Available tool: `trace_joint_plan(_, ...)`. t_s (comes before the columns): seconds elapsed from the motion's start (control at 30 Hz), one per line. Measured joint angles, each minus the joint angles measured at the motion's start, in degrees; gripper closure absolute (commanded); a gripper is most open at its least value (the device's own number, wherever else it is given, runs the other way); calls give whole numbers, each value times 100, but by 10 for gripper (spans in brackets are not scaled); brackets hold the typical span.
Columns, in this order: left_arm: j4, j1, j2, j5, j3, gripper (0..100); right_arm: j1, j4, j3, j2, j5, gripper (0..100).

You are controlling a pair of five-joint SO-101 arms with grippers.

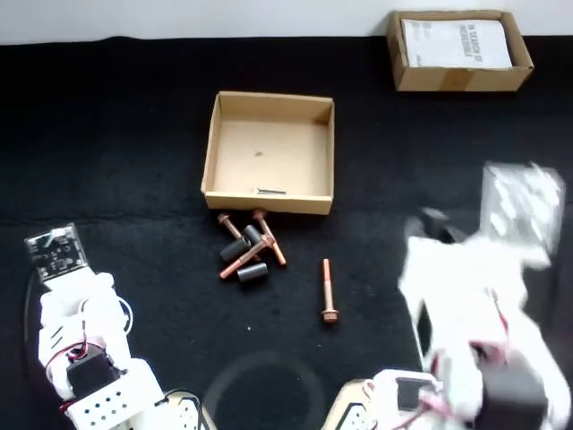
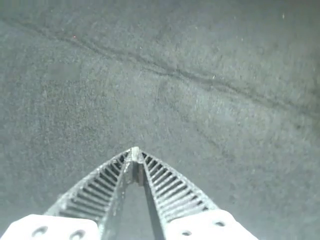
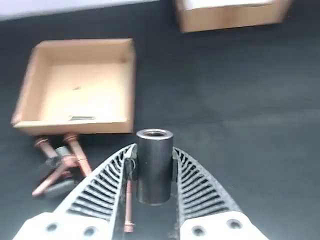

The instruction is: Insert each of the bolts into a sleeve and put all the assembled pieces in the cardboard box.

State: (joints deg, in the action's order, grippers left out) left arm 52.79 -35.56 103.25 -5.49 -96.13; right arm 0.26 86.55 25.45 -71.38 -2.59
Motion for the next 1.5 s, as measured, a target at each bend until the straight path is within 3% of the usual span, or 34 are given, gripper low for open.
trace_joint_plan(0.23,941,985,0,-1152,211,990,2084,-527,2224,-2989,510,991)
trace_joint_plan(0.4,1697,1890,0,-2136,1020,990,3543,-1257,3218,-3182,580,991)
trace_joint_plan(0.57,2145,2400,-404,-2919,1908,990,4721,-2998,4659,-3323,589,991)
trace_joint_plan(0.73,2444,2664,-2163,-3182,3262,990,5811,-5503,6171,-3323,642,991)
trace_joint_plan(0.97,3675,3895,-5644,-3226,6207,991,6637,-8888,6927,-3314,1125,991)
trace_joint_plan(1.1,4422,4949,-7358,-3446,7710,991,6892,-9231,6945,-3323,1134,991)
trace_joint_plan(1.3,4703,6356,-9046,-4668,8905,990,7297,-9310,6945,-3323,1134,991)
trace_joint_plan(1.5,4721,7121,-10251,-6171,9327,989,7710,-9310,6945,-3323,1160,991)
